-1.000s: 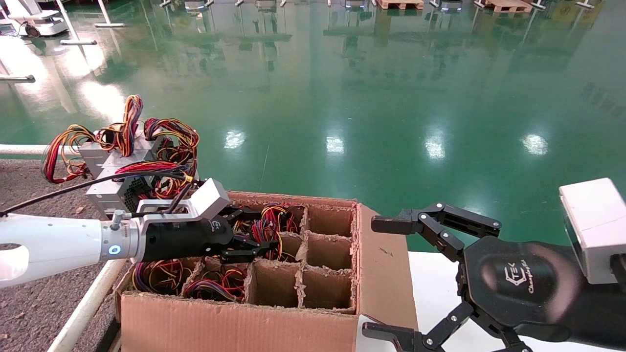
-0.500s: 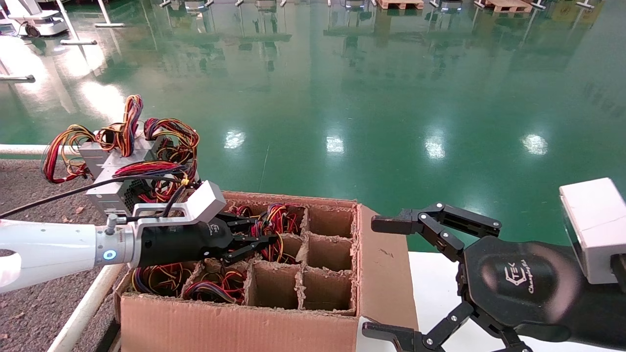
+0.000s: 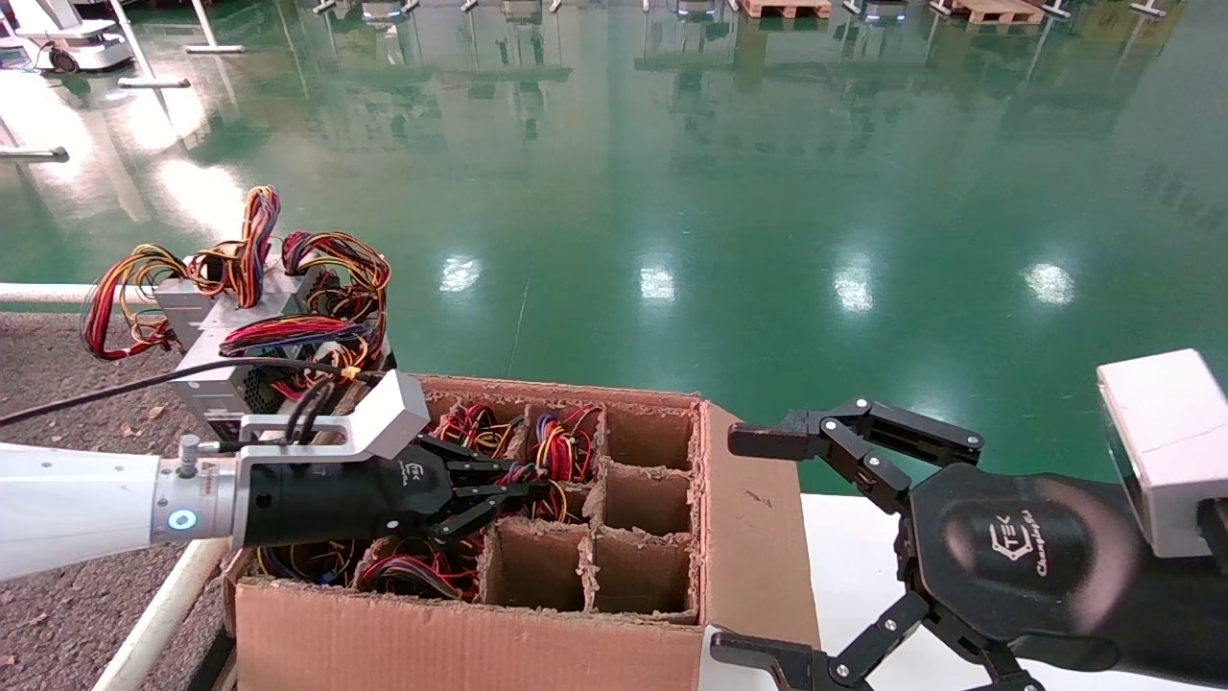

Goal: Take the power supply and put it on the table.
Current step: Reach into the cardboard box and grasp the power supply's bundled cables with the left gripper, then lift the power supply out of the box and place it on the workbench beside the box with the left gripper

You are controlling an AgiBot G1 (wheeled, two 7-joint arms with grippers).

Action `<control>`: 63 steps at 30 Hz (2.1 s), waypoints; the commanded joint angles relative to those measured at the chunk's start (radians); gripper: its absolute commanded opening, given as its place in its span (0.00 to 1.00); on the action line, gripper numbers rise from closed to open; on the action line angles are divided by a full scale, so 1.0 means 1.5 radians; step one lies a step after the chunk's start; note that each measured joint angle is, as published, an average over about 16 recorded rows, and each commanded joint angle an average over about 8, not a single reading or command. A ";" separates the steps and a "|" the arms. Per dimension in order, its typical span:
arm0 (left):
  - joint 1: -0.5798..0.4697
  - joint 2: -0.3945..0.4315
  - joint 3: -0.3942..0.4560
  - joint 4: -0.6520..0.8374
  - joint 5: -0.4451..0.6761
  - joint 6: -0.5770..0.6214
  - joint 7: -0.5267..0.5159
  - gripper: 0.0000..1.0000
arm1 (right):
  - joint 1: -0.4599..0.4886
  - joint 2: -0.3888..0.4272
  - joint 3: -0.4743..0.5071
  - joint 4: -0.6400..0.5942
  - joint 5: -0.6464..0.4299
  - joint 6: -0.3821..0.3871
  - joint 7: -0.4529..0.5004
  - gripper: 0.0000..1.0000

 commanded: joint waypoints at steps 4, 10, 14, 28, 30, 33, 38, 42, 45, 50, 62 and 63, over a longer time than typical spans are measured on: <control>-0.012 -0.009 -0.003 -0.002 -0.005 0.017 0.000 0.00 | 0.000 0.000 0.000 0.000 0.000 0.000 0.000 1.00; -0.039 -0.018 -0.012 -0.008 -0.017 0.031 -0.001 0.00 | 0.000 0.000 0.000 0.000 0.000 0.000 0.000 1.00; -0.060 -0.021 -0.019 -0.012 -0.028 0.040 -0.004 0.00 | 0.000 0.000 0.000 0.000 0.000 0.000 0.000 1.00; -0.146 -0.070 -0.046 -0.036 -0.069 0.065 -0.037 0.00 | 0.000 0.000 -0.001 0.000 0.000 0.000 0.000 1.00; -0.161 -0.084 -0.049 -0.042 -0.074 0.065 -0.046 0.00 | 0.000 0.000 -0.001 0.000 0.000 0.000 0.000 1.00; -0.186 -0.110 -0.051 -0.053 -0.078 0.064 -0.058 0.00 | 0.000 0.000 -0.001 0.000 0.000 0.000 0.000 1.00; -0.233 -0.163 -0.052 -0.064 -0.080 0.056 -0.073 0.00 | 0.000 0.000 -0.001 0.000 0.000 0.000 0.000 1.00; -0.273 -0.206 -0.051 -0.064 -0.076 0.045 -0.079 0.00 | 0.000 0.000 -0.001 0.000 0.001 0.000 0.000 1.00; -0.306 -0.237 -0.047 -0.063 -0.067 0.037 -0.080 0.00 | 0.000 0.000 -0.001 0.000 0.001 0.000 0.000 1.00; -0.367 -0.295 -0.030 -0.063 -0.036 0.016 -0.082 0.00 | 0.000 0.000 -0.001 0.000 0.001 0.000 0.000 1.00; -0.438 -0.384 -0.009 -0.059 0.005 -0.018 -0.087 0.00 | 0.000 0.000 -0.001 0.000 0.001 0.001 -0.001 1.00; -0.437 -0.382 -0.009 -0.059 0.005 -0.017 -0.086 0.00 | 0.000 0.000 -0.001 0.000 0.001 0.001 -0.001 1.00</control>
